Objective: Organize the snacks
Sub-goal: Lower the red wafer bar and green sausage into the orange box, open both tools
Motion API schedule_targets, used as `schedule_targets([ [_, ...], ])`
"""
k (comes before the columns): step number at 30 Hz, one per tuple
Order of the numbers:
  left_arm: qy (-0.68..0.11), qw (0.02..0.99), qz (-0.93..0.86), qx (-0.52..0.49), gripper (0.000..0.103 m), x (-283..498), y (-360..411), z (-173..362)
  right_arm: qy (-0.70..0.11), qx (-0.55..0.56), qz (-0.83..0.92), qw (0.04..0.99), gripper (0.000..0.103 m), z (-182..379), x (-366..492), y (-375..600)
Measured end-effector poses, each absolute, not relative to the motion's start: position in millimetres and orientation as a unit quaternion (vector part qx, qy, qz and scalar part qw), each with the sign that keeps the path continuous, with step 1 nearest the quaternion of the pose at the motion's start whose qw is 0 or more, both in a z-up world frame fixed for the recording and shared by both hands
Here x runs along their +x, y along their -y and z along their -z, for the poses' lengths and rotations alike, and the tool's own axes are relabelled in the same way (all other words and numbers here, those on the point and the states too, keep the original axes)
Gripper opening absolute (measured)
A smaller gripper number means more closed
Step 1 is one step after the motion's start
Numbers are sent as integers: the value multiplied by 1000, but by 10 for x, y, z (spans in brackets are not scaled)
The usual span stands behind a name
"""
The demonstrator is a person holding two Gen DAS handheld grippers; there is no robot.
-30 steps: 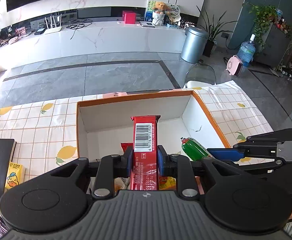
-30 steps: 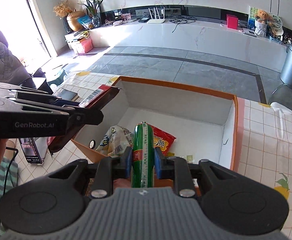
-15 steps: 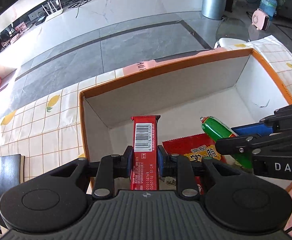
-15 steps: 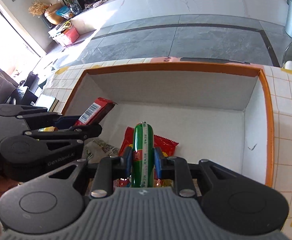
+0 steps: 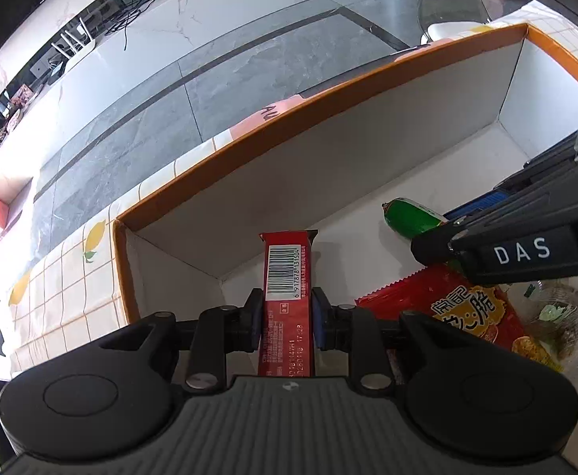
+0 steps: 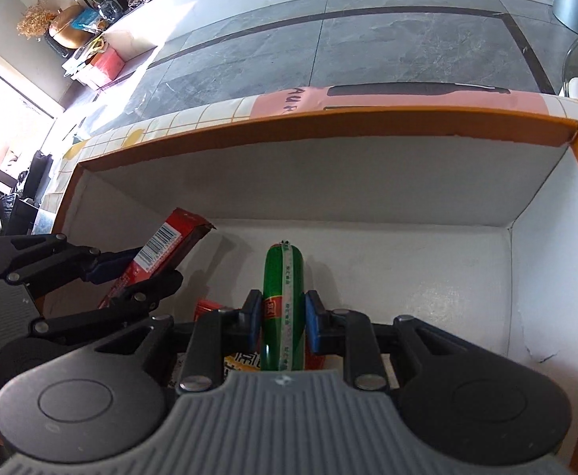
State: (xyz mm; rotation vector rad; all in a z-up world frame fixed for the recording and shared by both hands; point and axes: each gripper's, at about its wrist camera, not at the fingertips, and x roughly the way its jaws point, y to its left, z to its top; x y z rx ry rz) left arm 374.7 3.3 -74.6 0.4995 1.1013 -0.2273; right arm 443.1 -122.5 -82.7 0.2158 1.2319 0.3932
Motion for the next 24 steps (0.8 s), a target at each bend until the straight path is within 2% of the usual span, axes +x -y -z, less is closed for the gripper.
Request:
schedule_targets([
  [11,-518,813,102,244,31,3708,5,787,-583,148,-176,779,20,892,4540,1141],
  [20,-505,816,125,253,43,3395,-7,549,-591,165,-179,769,20,940,4538,970],
  [24,-505,815,128,254,44,3300,-23,509,-599,169,-174,763,21,991,4529,884],
])
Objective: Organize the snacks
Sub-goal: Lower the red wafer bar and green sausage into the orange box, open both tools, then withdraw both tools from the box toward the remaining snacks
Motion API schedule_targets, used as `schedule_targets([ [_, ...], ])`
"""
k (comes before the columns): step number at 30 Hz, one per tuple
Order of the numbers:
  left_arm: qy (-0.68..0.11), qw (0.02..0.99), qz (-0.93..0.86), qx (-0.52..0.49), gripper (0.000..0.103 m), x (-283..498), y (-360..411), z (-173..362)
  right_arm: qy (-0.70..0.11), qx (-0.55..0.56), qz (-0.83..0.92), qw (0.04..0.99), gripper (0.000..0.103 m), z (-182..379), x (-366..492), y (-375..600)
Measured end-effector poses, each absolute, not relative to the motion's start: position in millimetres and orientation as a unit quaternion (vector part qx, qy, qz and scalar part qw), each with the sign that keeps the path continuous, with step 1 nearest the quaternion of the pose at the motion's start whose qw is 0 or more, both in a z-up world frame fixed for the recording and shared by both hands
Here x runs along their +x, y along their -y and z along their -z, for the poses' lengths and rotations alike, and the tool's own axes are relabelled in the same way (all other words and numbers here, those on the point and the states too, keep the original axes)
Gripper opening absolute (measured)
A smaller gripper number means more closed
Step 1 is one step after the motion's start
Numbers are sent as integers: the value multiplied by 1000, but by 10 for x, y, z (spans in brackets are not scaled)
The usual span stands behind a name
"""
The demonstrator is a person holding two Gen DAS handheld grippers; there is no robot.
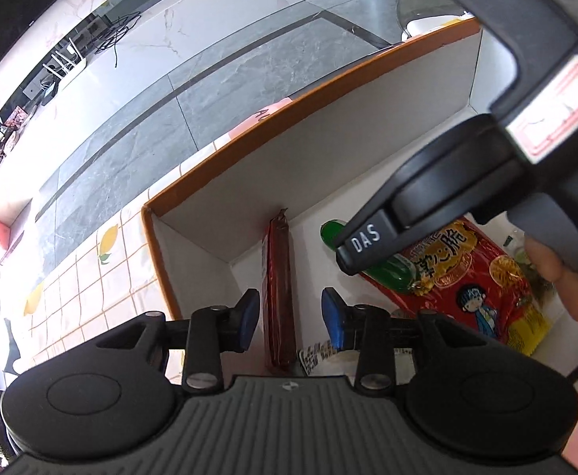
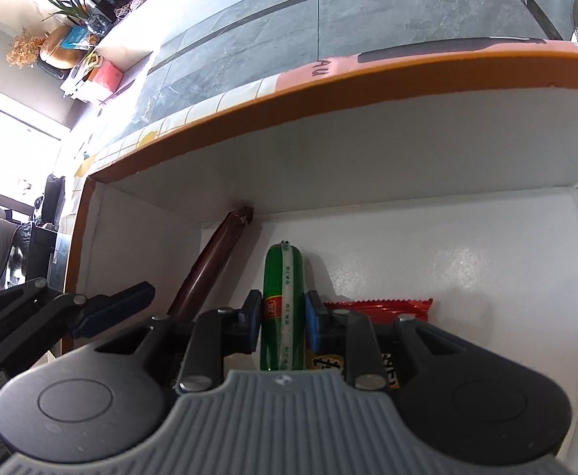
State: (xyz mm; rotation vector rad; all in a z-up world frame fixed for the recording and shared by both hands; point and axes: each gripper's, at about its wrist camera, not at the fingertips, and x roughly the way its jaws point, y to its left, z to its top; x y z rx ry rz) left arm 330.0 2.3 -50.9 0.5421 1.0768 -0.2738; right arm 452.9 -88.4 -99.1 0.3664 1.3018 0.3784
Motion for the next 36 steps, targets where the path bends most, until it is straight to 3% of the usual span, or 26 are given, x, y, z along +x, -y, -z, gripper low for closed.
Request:
schedule_targets([
  [18,-489,836,134,210,44,3013,-136,96,-564,90,-168,803,28,395,4101,959],
  [29,-445,876,123,136,44,2208,-232,-311,-482,33,-202,852,28,-175,3158,1221],
  [36,-409,904,95,77,44,1621,-326,-335,-426,21,-233,874,32,-215,2337,1414],
])
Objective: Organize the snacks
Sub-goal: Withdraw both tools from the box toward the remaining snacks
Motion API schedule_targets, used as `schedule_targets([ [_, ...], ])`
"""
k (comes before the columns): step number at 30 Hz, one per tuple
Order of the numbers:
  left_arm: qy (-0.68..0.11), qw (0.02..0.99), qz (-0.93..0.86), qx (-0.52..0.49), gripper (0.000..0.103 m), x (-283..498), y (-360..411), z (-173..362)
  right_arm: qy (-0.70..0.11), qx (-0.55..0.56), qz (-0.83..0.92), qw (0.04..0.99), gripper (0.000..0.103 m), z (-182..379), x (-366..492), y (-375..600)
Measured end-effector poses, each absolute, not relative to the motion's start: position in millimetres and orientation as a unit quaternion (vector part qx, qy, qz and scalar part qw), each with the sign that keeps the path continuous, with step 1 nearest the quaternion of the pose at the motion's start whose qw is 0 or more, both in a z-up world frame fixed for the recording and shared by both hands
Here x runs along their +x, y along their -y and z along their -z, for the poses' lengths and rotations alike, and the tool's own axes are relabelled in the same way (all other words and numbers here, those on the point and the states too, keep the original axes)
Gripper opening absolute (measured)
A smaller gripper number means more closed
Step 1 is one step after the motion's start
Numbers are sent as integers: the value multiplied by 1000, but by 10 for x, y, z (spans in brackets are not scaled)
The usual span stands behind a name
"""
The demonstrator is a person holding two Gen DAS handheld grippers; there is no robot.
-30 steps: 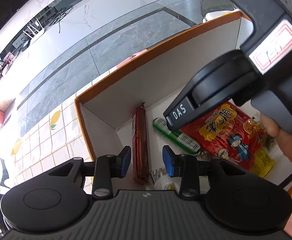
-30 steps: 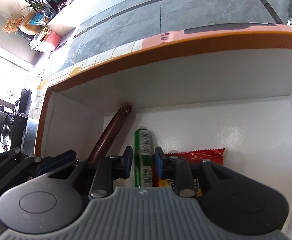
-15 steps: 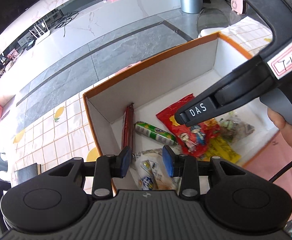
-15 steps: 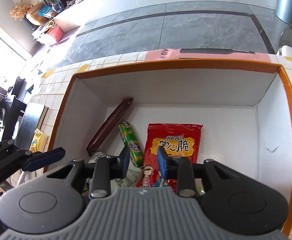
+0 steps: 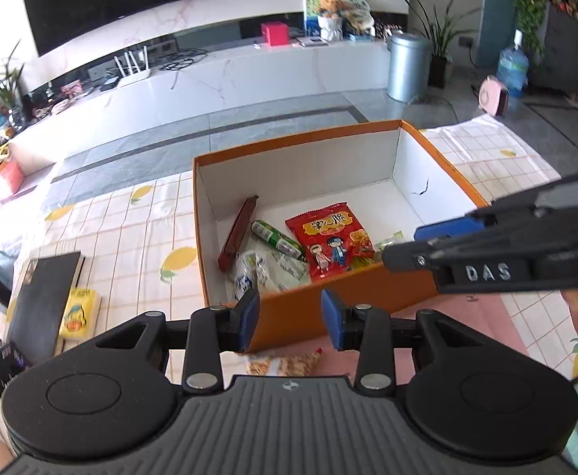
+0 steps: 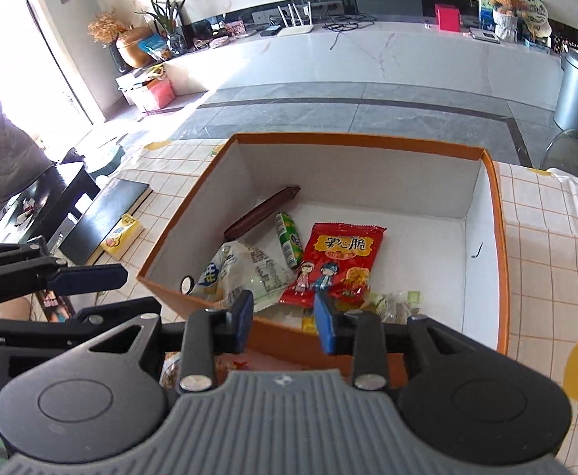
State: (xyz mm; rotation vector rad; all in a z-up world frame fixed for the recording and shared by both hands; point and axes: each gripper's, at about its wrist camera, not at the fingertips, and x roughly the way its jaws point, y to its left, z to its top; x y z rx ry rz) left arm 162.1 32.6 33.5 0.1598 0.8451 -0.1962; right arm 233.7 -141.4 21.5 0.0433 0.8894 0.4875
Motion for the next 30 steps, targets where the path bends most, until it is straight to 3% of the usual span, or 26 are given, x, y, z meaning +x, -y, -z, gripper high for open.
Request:
schedule_targets([
  [10,-384,921,64,10,44,983,-383,0,-382,45,-215,898,33,245,1265,1499],
  [18,-396,916,49,-31,44,827,-689,404,-378,22,-199,904,38,650,877,1184],
  [21,-406,911,44,-56,44,825,-851,534,-390,-3,-200,899,47,746,882,1030],
  [25,-407,909,46,-78,44,822,-1023,615,-402,1,-198,894,67,803,955,886],
  [30,-410,904,49,-109,44,842,-1164,674,-409,-10,-191,892,71,878,1073,720],
])
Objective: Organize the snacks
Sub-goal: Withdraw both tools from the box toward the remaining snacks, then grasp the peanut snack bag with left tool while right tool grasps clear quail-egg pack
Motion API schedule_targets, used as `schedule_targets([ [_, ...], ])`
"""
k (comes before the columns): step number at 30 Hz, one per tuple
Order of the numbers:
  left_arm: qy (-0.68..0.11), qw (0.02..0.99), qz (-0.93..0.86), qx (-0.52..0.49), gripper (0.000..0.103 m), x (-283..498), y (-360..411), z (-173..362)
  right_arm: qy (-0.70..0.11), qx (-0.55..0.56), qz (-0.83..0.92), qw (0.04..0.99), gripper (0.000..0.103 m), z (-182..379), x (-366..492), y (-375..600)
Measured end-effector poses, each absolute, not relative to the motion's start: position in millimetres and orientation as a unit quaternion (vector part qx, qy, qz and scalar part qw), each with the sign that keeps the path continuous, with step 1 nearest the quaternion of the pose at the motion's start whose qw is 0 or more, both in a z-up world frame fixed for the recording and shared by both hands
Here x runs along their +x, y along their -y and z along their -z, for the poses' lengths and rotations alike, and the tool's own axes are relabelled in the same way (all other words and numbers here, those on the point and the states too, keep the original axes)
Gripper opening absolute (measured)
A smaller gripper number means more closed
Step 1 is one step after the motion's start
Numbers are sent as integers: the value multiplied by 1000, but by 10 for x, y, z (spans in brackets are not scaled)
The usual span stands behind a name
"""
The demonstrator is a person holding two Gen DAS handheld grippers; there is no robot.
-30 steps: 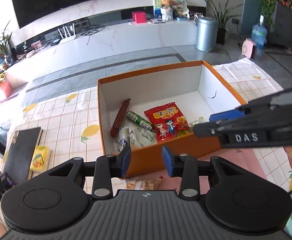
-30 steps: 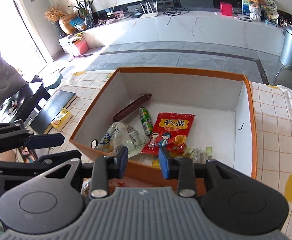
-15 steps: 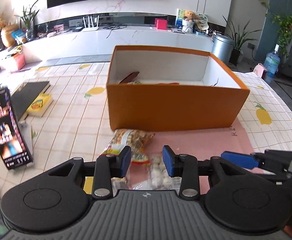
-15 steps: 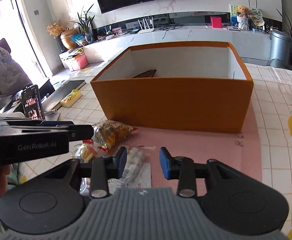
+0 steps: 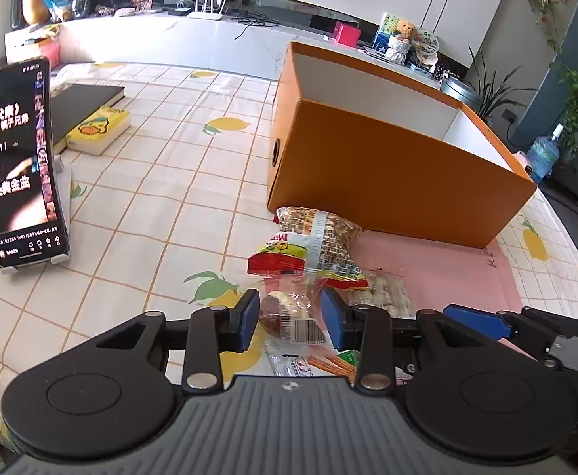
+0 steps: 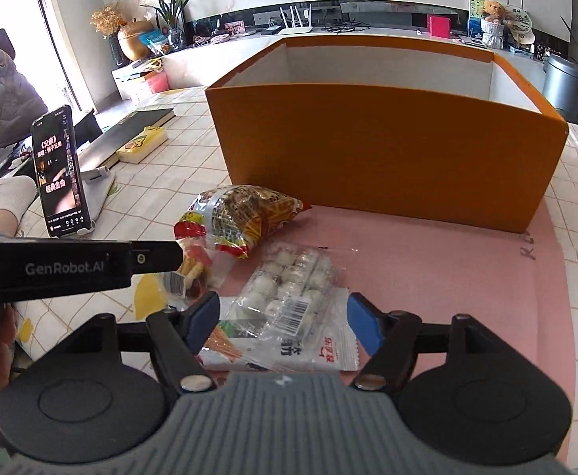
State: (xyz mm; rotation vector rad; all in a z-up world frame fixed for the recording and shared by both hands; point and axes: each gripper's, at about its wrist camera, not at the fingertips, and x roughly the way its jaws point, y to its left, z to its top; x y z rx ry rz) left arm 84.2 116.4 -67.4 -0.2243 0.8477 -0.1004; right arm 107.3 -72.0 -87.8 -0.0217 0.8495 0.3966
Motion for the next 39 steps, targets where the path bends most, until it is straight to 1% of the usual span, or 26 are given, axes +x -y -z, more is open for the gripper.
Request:
schedule_targets([
  [4,-417,899,52,-121,44,871,-1205,747,-425,-14,-179,887,74,962,1171,620],
  [7,-416,899,56,-127,49,876,-1209,771,-435,-4,-171,884,74,1023,1246,576],
  [9,-414,899,57,-129,50,871,-1212,773,-436,-11,-163,885,72,1056,1279,545],
  [10,-411,900,58,-132,51,877,-1217,763,-439,-17,-161,884,70,1076,1297,529],
  [11,-408,901,59,-135,52,881,-1223,756,-441,-18,-160,883,68,1090,1313,527],
  [12,-404,902,61,-136,58,884,-1222,748,-442,-15,-161,883,67,1097,1322,534],
  [14,-400,904,61,-135,67,899,-1201,738,-440,-9,-164,883,63,1105,1343,546],
  [16,-399,906,60,-129,71,949,-1164,731,-438,-8,-162,884,60,1085,1344,587],
  [17,-401,905,60,-126,75,984,-1150,730,-439,-9,-162,884,60,1077,1347,613],
  [19,-401,906,56,-123,79,1044,-1121,718,-442,-10,-158,883,59,1068,1361,686],
  [21,-399,908,53,-117,85,1104,-1091,694,-442,-5,-147,885,59,1058,1388,781],
  [22,-398,909,55,-110,87,1144,-1074,682,-441,-2,-141,886,59,1054,1408,847],
  [28,-417,905,67,-50,88,1400,-944,713,-438,7,-131,889,59,1077,1530,1037],
  [34,-436,896,74,-32,87,1574,-883,801,-425,-13,-148,893,60,1153,1527,1046],
  [37,-440,895,72,-27,86,1607,-856,850,-422,-12,-155,893,60,1178,1528,1070],
  [39,-444,893,73,-30,82,1623,-848,875,-422,-8,-157,893,61,1200,1546,1077],
])
